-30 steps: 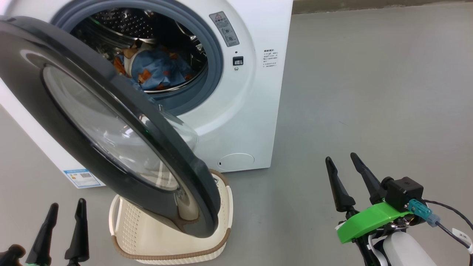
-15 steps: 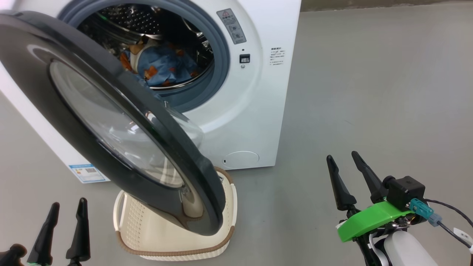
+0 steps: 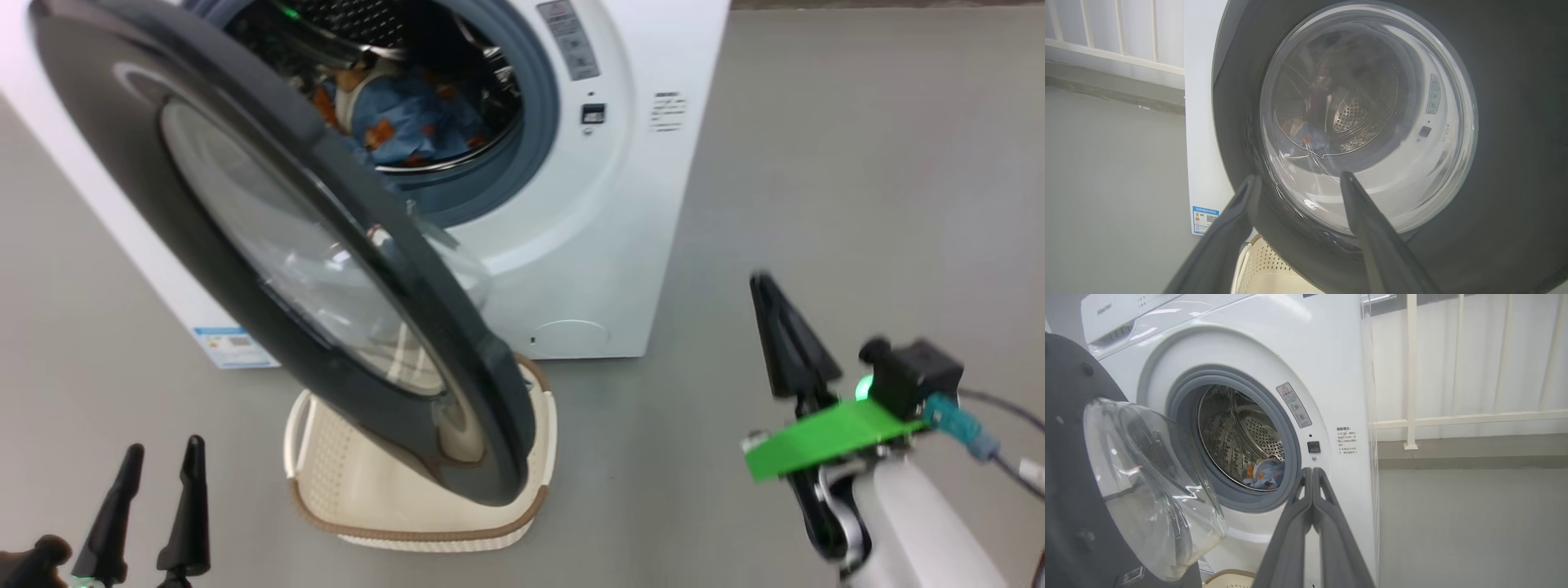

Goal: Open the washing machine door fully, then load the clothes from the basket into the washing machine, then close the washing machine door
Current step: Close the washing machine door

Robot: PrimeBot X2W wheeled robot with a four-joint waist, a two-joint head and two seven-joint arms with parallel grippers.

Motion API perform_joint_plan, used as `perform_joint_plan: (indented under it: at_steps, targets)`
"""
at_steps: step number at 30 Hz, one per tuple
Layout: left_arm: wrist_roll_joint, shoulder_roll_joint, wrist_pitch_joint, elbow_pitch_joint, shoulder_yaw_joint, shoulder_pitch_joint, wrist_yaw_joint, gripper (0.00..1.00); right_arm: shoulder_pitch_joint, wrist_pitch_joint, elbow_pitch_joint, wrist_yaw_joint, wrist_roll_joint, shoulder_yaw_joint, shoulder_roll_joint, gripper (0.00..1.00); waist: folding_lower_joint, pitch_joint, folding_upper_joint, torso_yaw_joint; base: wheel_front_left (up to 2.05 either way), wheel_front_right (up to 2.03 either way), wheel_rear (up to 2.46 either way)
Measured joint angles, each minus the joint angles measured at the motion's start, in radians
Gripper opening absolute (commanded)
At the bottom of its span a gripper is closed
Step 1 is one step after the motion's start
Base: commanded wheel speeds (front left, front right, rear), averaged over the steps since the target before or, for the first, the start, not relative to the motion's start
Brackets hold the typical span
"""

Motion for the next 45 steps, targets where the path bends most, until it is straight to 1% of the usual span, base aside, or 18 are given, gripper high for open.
perform_joint_plan:
  at_steps: [5,10,17,22,25,28,31,37,42,45]
  targets:
    - [-0.001,-0.001,0.0,0.003,-0.012,-0.008,0.0,1.0,-0.071,-0.001,-0.035,0.0,0.013,0.037,0.003,0.0,0.0,0.005,0.0,0.045,0.0,0.0,0.0]
    - [-0.001,-0.004,-0.001,0.009,-0.025,-0.009,0.0,1.0,-0.101,-0.001,-0.093,0.0,0.046,0.104,0.007,0.0,0.0,0.0,0.0,0.101,0.0,0.0,0.0]
    - [-0.001,-0.013,-0.001,0.024,-0.037,-0.008,0.0,1.0,-0.107,-0.002,-0.231,0.0,0.072,0.167,0.005,0.0,0.0,-0.015,0.0,0.185,0.0,0.0,0.0]
    - [-0.001,-0.018,-0.001,0.032,-0.044,-0.008,0.0,1.0,-0.106,-0.004,-0.344,0.0,0.102,0.259,-0.005,0.0,0.0,-0.029,0.0,0.235,0.0,0.0,0.0]
    - [-0.001,-0.021,-0.001,0.034,-0.044,-0.008,0.0,1.0,-0.1,-0.004,-0.371,0.0,0.119,0.308,-0.012,0.0,0.0,-0.038,0.0,0.254,0.0,0.0,0.0]
    - [-0.001,-0.024,-0.001,0.036,-0.043,-0.008,0.0,1.0,-0.098,-0.004,-0.36,0.0,0.139,0.351,-0.031,0.0,0.0,-0.047,0.0,0.264,0.0,0.0,0.0]
    - [-0.001,-0.024,-0.001,0.038,-0.042,-0.008,0.0,1.0,-0.092,-0.004,-0.32,0.0,0.159,0.38,-0.046,0.0,0.0,-0.052,0.0,0.266,0.0,0.0,0.0]
    - [-0.001,-0.027,-0.001,0.038,-0.045,-0.008,0.0,1.0,-0.086,-0.004,-0.194,0.0,0.176,0.467,-0.088,0.0,0.0,-0.053,0.0,0.27,0.0,0.0,0.0]
    - [-0.001,-0.028,-0.001,0.039,-0.047,-0.008,0.0,1.0,-0.088,-0.004,-0.077,0.0,0.236,0.513,-0.101,0.0,0.0,-0.05,0.0,0.279,0.0,0.0,0.0]
    - [-0.001,-0.028,-0.001,0.041,-0.049,-0.008,0.0,1.0,-0.1,-0.004,-0.015,0.0,0.251,0.54,-0.108,0.0,0.0,-0.047,0.0,0.284,0.0,0.0,0.0]
